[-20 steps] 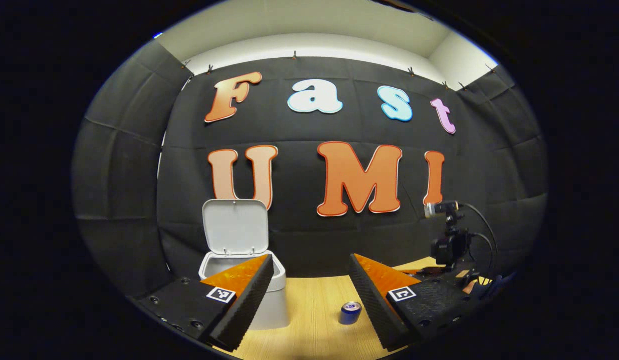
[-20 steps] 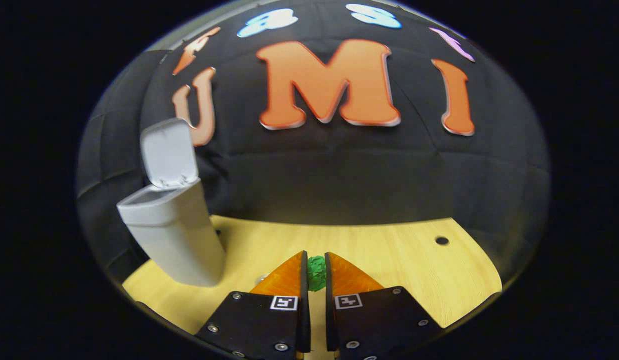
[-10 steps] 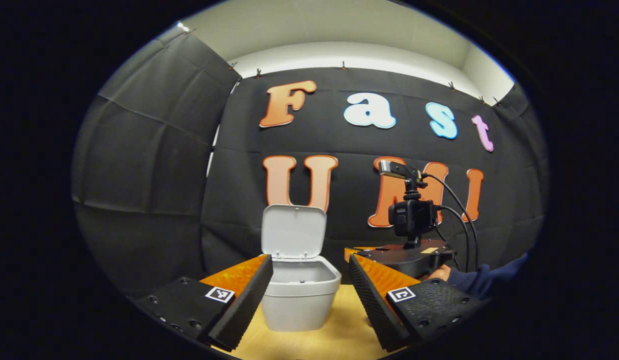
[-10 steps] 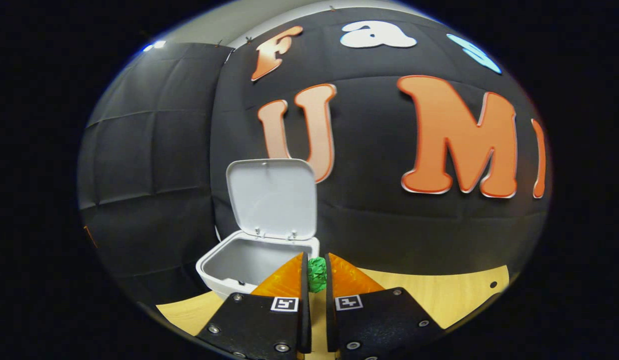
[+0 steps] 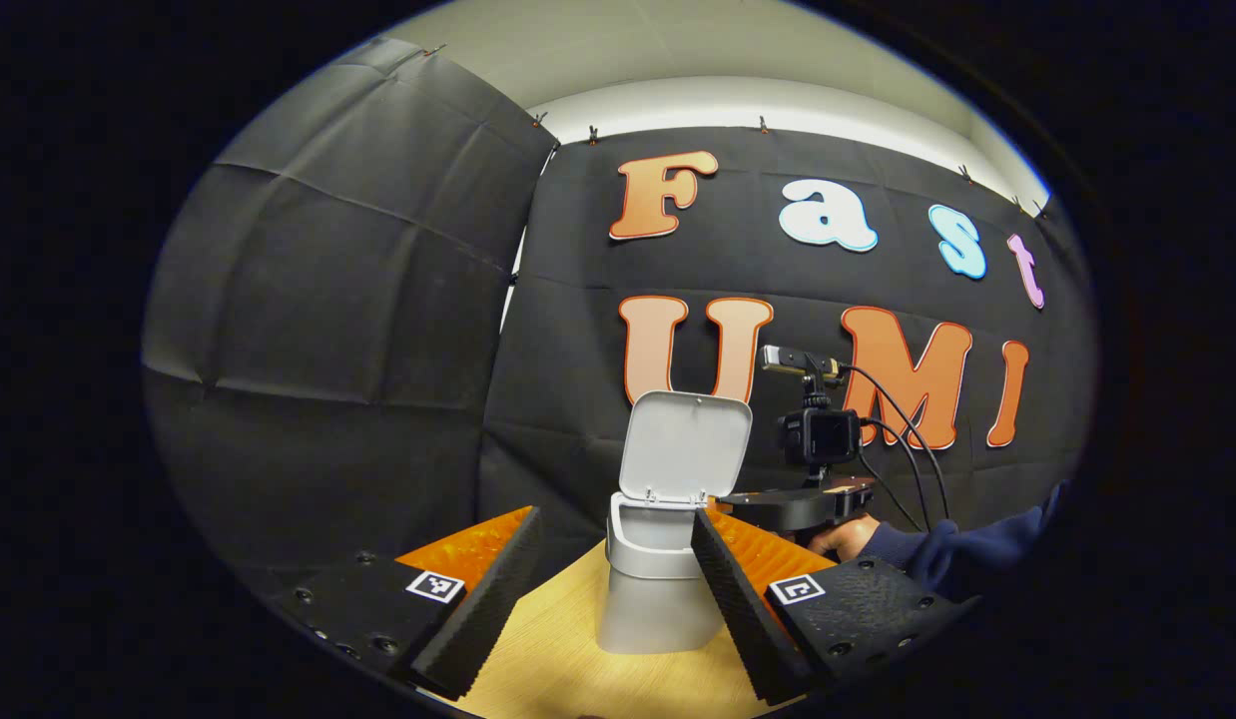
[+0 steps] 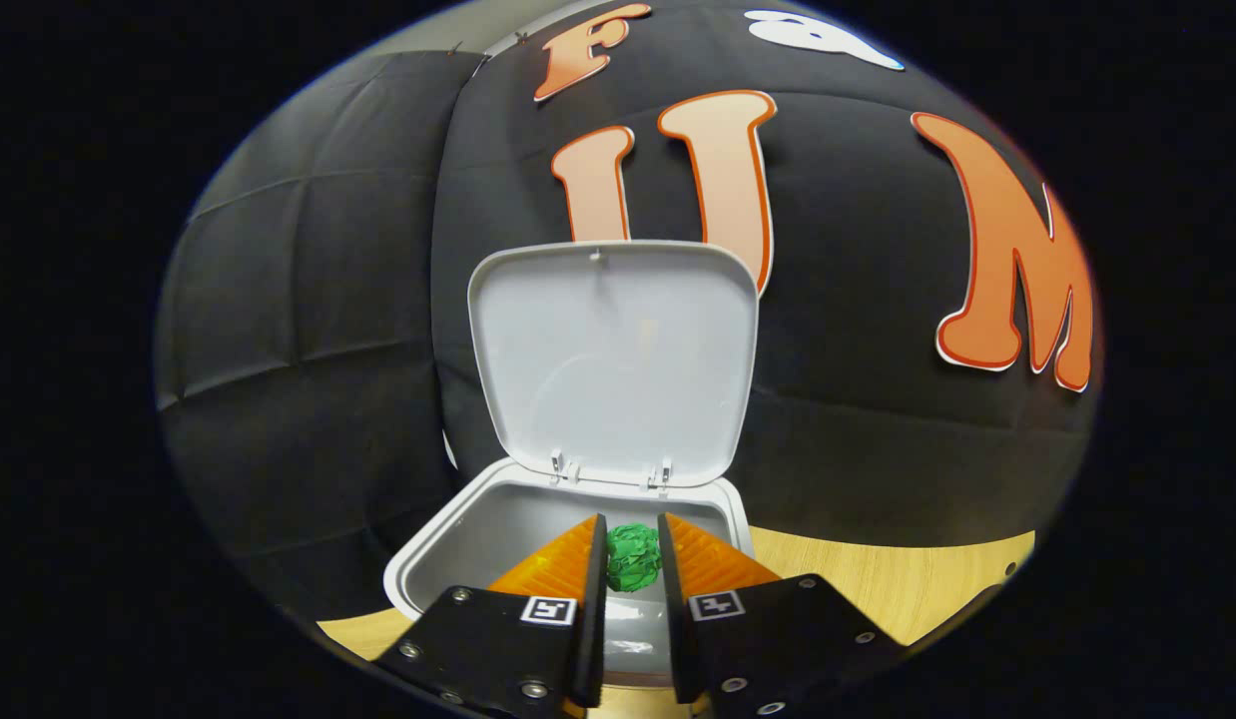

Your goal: Press the lid of the desktop garbage bin to open it, pick up the crumpled paper on the desktop and throw it into the bin, then pick up the pop can on the desktop and drop it into the bin, and finally close the garbage bin lid.

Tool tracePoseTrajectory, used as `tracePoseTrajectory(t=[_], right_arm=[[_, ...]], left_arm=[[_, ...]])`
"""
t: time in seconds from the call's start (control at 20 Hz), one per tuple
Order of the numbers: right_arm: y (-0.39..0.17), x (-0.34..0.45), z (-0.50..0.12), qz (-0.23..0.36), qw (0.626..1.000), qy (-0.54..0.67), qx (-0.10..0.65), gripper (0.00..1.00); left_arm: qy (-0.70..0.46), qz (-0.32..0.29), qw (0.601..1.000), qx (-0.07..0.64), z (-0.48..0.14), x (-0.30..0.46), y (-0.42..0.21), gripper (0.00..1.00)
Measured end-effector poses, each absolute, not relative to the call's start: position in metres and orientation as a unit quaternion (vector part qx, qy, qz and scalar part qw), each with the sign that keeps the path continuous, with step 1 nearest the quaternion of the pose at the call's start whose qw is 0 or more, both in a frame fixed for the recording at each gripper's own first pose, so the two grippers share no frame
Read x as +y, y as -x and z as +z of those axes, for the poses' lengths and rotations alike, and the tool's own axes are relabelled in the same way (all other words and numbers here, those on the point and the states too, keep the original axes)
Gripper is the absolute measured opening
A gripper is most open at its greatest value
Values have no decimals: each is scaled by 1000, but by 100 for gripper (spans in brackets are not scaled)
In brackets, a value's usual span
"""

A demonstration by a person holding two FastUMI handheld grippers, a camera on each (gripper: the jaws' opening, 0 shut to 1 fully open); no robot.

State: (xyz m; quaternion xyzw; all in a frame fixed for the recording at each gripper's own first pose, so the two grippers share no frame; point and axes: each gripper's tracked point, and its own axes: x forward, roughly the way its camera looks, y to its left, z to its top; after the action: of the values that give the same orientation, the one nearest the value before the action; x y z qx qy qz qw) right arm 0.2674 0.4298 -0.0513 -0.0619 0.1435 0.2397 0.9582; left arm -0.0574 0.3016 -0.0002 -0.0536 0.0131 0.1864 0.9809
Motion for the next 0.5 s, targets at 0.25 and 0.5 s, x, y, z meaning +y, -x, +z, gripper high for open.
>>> tracePoseTrajectory(t=[0.25,0.5], right_arm=[[-262,428,-41,248,959,66,124,75],[-233,352,-8,215,971,48,89,87]], left_arm=[[61,161,985,30,-5,286,43,95],[55,90,993,45,-28,230,13,95]])
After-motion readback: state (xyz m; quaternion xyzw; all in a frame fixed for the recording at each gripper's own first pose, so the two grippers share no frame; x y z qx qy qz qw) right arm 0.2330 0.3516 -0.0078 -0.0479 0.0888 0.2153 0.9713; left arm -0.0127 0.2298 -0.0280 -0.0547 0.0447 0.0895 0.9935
